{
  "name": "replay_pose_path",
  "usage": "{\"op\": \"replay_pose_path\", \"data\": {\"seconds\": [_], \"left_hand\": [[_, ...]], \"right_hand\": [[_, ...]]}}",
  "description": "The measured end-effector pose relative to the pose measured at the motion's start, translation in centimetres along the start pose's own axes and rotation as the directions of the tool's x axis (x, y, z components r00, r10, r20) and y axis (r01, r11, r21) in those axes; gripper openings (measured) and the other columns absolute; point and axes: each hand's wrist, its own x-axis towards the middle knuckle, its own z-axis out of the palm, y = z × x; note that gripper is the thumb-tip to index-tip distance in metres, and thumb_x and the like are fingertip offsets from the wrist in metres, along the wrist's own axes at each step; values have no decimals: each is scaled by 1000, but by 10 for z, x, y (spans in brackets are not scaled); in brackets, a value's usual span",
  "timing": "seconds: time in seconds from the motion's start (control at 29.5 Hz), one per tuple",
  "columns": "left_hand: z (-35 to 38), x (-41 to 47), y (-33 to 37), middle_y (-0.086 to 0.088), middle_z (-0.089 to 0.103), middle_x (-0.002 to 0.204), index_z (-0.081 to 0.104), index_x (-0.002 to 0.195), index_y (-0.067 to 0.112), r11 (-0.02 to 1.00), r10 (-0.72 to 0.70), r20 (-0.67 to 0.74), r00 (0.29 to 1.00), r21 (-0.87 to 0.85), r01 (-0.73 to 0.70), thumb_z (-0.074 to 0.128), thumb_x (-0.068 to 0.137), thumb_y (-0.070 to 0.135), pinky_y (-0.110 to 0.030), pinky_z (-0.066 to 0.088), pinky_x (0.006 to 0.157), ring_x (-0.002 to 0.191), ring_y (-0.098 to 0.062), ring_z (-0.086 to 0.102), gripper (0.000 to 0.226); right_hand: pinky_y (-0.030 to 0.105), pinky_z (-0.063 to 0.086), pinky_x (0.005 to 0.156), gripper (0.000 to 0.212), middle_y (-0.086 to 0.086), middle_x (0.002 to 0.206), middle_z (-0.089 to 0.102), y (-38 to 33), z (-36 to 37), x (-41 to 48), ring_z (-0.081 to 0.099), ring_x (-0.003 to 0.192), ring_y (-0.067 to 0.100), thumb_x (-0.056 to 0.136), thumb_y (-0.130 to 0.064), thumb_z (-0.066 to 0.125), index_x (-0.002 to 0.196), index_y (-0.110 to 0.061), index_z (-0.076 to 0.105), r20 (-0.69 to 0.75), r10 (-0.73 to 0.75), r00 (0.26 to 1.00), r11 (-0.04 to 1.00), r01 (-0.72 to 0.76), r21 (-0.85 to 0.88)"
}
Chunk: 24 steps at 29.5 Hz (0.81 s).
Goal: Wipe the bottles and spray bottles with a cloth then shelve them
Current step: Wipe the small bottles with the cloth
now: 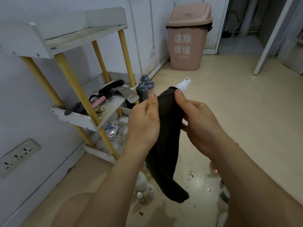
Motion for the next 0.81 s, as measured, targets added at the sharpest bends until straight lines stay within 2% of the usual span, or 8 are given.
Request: {"op": "replay_pose_path", "data": {"seconds": [0.1, 0.2, 0.27, 0.37, 0.47, 0.61, 0.71, 0.81], "left_hand": [[-3, -2, 0, -3, 51, 66, 55, 81, 2, 994, 64, 55, 996, 89, -69, 32, 105, 37, -31, 38, 59, 59, -13, 47, 48], [-5, -6, 0, 10, 64, 87, 65, 104, 19, 995, 93, 205, 974, 26, -100, 37, 106, 25, -11, 44, 66, 80, 2, 59, 28], [-5, -7, -3, 17, 66, 97, 64, 117, 27, 994, 109, 243, 964, -32, -104, 40, 105, 17, -7, 46, 75, 94, 6, 61, 29], [-1, -11, -6, 16, 70, 98, 68, 118, 28, 995, 104, 182, 978, -20, -102, 45, 102, 8, -14, 50, 79, 96, 2, 64, 34], [1, -12, -8, 21, 70, 88, 71, 98, 37, 998, 53, 83, 995, 34, -56, 52, 98, 7, -15, 50, 78, 89, 5, 63, 36], [-4, -5, -10, 16, 69, 83, 67, 96, 34, 1000, -11, -91, 996, 21, 13, 58, 96, 20, -29, 57, 77, 80, 3, 65, 16], [-5, -1, -9, 6, 71, 87, 64, 105, 24, 968, -208, -144, 968, -169, 183, 59, 96, 24, -40, 58, 83, 83, -8, 68, 10], [-2, 2, -3, -4, 73, 88, 66, 100, 16, 799, -426, -65, 903, -496, 341, 60, 95, 22, -38, 60, 78, 85, -18, 70, 10]], "right_hand": [[18, 56, 67, 38, 5, 103, 76, 1, 0, -2, 72, 91, 10, 94, -36, 55, 108, -4, 70, 1, 46, 999, 994, -45, 97], [30, 58, 79, 40, 2, 99, 76, -1, -4, -2, 71, 97, 16, 92, -46, 56, 107, -12, 71, -43, 85, 995, 990, -80, 116], [36, 56, 84, 41, -1, 97, 76, -4, -10, 0, 69, 99, 17, 91, -53, 54, 106, -19, 73, -79, 92, 993, 994, -87, 64], [43, 52, 94, 37, -3, 99, 75, -7, -16, 2, 66, 105, 18, 93, -50, 53, 106, -23, 75, -112, 20, 993, 997, -29, -73], [44, 47, 101, 35, -5, 97, 75, -5, -12, 3, 65, 107, 16, 96, -46, 52, 101, -20, 75, -227, -95, 969, 992, 74, -100], [41, 60, 77, 36, 8, 89, 71, -19, -18, 1, 71, 88, 23, 102, -40, 44, 98, -10, 63, -398, -318, 861, 943, 331, -36], [36, 57, 62, 35, 7, 72, 58, -24, -18, -5, 60, 58, 20, 102, -39, 43, 97, -10, 61, -256, -349, 901, 927, 293, -232], [37, 52, 72, 17, 3, 84, 56, -9, -9, -9, 56, 70, 17, 96, -15, 56, 113, -18, 59, 35, -138, 990, 822, 134, -554]]}}
